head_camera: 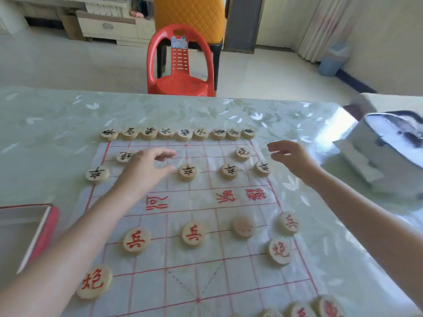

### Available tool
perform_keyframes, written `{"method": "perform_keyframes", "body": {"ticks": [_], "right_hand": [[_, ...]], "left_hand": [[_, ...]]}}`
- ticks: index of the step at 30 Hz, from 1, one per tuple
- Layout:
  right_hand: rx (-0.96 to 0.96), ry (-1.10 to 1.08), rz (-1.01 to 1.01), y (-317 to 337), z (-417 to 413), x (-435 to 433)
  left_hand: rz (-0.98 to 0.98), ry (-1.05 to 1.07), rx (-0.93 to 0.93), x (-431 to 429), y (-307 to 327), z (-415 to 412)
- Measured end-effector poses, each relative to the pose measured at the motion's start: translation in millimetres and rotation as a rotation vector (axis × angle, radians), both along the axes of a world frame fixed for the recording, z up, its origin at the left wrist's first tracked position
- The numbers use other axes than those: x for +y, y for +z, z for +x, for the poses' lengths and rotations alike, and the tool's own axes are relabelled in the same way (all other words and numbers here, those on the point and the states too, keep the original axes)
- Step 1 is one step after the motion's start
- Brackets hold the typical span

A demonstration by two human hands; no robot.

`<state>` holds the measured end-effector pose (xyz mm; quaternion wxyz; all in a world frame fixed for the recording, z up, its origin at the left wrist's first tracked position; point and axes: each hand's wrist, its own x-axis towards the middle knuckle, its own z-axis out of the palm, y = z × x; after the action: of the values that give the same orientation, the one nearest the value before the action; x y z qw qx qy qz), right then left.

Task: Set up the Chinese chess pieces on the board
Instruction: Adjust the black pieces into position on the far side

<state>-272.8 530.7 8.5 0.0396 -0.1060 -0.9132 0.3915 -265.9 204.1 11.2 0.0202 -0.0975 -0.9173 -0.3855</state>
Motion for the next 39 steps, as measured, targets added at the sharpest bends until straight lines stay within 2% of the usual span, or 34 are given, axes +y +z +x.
{"method": "perform_keyframes", "body": {"ticks": [3,9,15,21,27,32,36,39], "right_hand": [[0.002,0.000,-0.036,-5,-24,18],[0.004,0.043,-0.020,-20,-89,22],[-0.005,0.099,0.066,-36,-132,10],[-0.028,0.020,0.182,-54,-149,8],[-0.014,-0.005,0.138,-58,-153,9],[-0.022,0.018,0.181,-64,-159,6],[-0.076,0.104,0.037,-59,-155,10],[-0.098,0.116,-0.086,-57,-149,14]], "left_hand": [[-0.041,-0.101,0.026,53,-2,-20],[-0.123,-0.326,-0.084,133,-13,-64],[-0.187,-0.404,-0.160,162,-31,-97],[-0.203,-0.459,-0.162,167,-44,-108],[-0.183,-0.447,-0.089,170,-49,-110],[-0.239,-0.282,-0.003,168,-56,-106],[-0.253,-0.166,0.030,165,-61,-101],[-0.215,-0.178,0.002,165,-61,-98]]}}
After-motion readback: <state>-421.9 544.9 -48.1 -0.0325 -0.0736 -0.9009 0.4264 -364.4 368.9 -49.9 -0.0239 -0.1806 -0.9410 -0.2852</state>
